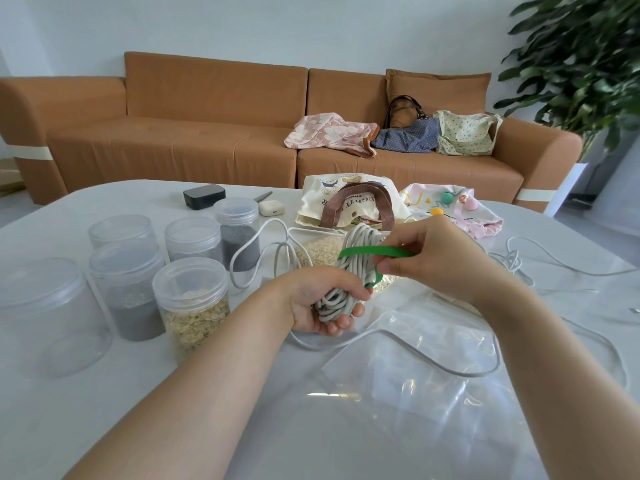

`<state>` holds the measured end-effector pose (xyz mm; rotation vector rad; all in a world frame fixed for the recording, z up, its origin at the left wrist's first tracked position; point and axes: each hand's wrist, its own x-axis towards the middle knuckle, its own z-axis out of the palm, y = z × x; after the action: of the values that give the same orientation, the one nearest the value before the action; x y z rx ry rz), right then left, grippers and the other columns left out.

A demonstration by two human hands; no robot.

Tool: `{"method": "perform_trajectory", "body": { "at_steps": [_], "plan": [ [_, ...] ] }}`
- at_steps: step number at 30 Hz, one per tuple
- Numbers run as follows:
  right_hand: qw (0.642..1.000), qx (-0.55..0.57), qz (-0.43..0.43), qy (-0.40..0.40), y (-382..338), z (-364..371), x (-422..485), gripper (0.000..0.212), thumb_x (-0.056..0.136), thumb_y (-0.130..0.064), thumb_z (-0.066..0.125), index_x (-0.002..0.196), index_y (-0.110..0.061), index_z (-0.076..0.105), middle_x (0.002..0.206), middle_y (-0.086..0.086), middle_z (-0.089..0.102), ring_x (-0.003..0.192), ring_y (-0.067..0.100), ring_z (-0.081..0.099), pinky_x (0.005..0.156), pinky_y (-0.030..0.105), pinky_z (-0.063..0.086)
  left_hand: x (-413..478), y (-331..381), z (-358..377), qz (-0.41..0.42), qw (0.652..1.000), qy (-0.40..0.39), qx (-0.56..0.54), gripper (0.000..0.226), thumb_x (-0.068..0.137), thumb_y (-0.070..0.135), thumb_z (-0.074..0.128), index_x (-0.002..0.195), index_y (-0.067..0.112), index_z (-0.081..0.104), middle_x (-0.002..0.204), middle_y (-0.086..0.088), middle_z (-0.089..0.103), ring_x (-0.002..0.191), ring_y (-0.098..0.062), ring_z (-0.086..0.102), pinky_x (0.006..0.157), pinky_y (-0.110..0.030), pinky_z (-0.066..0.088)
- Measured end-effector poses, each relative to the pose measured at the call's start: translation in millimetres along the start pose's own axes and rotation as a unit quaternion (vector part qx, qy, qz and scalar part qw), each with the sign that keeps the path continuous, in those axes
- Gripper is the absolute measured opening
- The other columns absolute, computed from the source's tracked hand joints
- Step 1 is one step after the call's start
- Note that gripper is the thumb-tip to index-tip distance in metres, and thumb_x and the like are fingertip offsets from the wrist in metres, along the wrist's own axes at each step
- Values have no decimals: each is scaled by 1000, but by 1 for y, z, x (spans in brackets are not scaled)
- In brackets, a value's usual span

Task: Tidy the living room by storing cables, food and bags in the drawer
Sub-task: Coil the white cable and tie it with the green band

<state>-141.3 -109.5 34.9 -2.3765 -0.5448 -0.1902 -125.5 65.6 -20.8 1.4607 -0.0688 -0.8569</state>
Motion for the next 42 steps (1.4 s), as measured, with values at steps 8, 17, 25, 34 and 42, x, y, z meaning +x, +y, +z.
{"method": "perform_trajectory", "body": {
  "at_steps": [8,17,25,34,42],
  "plan": [
    [998,-60,8,-15,-5,1,-1,21,70,-12,80,66,-28,68,49,-20,51,49,2,42,49,11,34,-1,1,-2,-8,1000,-10,11,12,88,6,49,79,13,46,54,-2,52,36,-10,43,36,-15,31],
    [998,-57,-2,-5,-8,4,-1,18,70,-11,80,69,-26,70,58,-4,58,53,6,44,51,16,35,-2,1,-2,-10,1000,-23,7,10,88,6,47,82,14,45,53,-1,52,35,-10,43,36,-15,30],
    [998,-49,-15,24,-5,9,0,26,71,-7,78,62,-28,65,59,-4,57,57,12,44,58,29,39,-4,3,3,-19,998,-29,49,12,91,7,46,85,16,52,52,0,52,35,-9,42,37,-13,29],
    [991,-103,-71,51,-3,17,1,14,68,-4,79,69,-16,71,58,-15,50,61,10,47,60,31,40,-6,5,4,-34,995,-8,95,11,89,9,49,82,17,48,52,1,52,36,-10,44,38,-14,29],
    [990,-115,-42,66,-6,21,1,14,72,-12,76,65,-20,66,59,-1,55,58,13,47,58,31,40,-1,2,4,-3,994,56,92,13,87,9,55,78,11,47,54,-3,52,36,-12,46,36,-14,32]
  ]
}}
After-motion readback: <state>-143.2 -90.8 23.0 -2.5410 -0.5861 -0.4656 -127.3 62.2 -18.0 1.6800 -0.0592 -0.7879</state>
